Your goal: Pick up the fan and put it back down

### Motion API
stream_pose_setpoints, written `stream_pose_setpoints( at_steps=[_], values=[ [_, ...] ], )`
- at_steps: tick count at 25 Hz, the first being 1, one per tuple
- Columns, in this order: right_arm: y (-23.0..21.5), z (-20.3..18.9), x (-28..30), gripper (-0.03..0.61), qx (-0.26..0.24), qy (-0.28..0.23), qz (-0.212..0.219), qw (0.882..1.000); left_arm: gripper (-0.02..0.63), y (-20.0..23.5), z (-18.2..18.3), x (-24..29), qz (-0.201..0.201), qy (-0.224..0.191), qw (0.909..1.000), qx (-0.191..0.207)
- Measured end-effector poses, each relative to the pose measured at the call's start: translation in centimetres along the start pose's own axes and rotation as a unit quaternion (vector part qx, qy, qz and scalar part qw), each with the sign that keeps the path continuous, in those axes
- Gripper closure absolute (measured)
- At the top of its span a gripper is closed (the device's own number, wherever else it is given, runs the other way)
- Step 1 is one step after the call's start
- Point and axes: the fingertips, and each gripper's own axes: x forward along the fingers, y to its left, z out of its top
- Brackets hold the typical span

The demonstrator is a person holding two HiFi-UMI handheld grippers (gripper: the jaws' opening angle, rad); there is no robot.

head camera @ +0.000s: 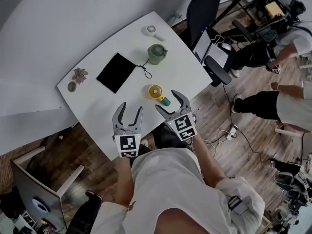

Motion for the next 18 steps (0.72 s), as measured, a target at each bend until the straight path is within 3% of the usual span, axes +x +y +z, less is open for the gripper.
stream_pose_setpoints(
  at_steps=[18],
  values=[
    [-0.6,-7.8,9.7,0.163,-0.025,0.117,0.089,0.989,0.362,1.3,-6.7,6.8,0.026,0.074,0.9958,-0.047]
  ],
)
